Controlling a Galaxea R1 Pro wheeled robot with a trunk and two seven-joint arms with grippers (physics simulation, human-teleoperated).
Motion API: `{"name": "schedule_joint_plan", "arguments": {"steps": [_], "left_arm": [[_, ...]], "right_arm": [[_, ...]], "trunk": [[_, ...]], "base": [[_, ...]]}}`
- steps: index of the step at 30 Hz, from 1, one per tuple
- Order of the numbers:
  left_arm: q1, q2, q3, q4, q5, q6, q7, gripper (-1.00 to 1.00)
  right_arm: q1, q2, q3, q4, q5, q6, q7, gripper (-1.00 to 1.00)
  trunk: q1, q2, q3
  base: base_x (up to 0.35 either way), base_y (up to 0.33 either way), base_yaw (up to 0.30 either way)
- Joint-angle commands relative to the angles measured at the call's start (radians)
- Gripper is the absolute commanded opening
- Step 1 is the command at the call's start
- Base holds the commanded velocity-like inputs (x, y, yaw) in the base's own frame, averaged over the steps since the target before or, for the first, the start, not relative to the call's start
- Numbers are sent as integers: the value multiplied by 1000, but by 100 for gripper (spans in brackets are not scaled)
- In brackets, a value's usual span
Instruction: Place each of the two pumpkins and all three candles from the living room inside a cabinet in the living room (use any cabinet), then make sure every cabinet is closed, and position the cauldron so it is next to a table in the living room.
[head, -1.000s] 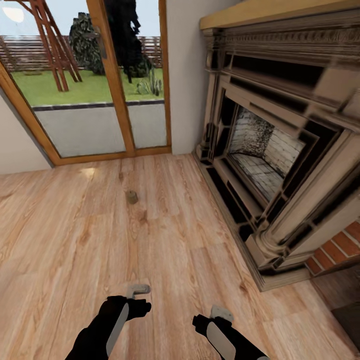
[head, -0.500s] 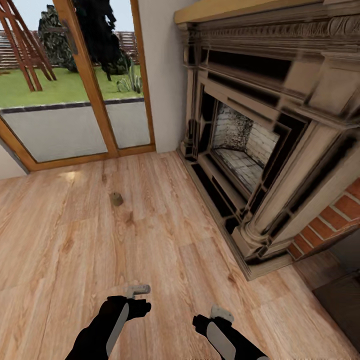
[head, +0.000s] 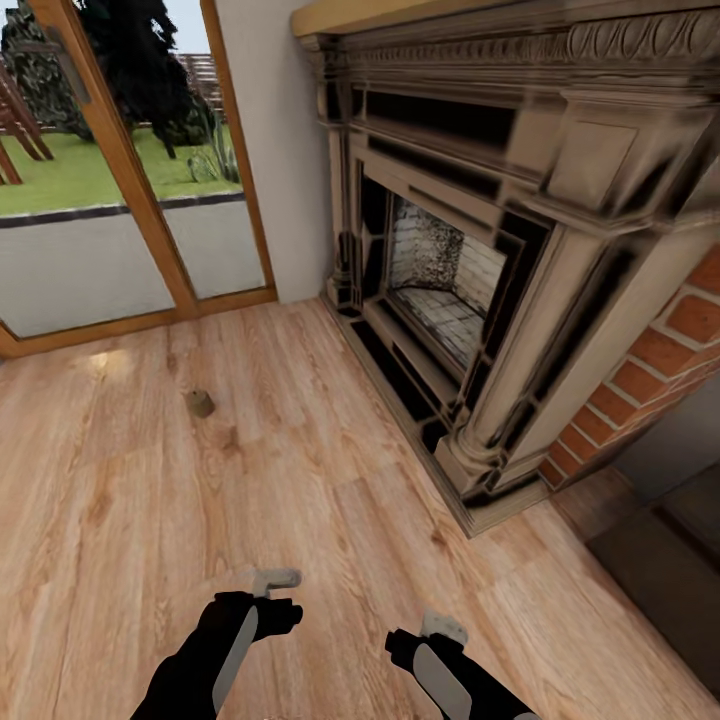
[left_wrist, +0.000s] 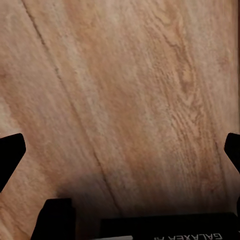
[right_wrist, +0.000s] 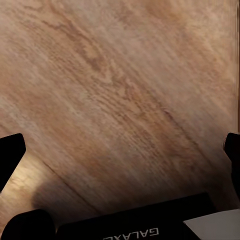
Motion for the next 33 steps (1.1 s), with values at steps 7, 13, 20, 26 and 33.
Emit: {"name": "schedule_joint_plan", "arguments": {"steps": [7,13,20,26,33], "left_arm": [[0,0,-5,-2,10,5,6,100],[0,0,-5,-2,10,4,6,100],[0,0,-5,-2,10,3,8,100],[0,0,-6,-2,10,3,8,100],[0,0,-6,-2,10,3,8,100]], "right_arm": [[-1,-2,6,-1,-5,3,-9,100],[-1,-2,6,-1,-5,3,-9,100],[-1,-2,6,-1,-5,3,-9,100],[-1,-5,6,-1,-5,3,-9,100],[-1,-6,6,0,-5,3,-10,100]], "trunk": [[0,0,-7],[0,0,-12],[0,0,-18],[0,0,-23],[0,0,-29]], "base": [[-90,0,-230],[-59,0,-235],[-5,0,-236],[0,0,-238],[0,0,-240]]}}
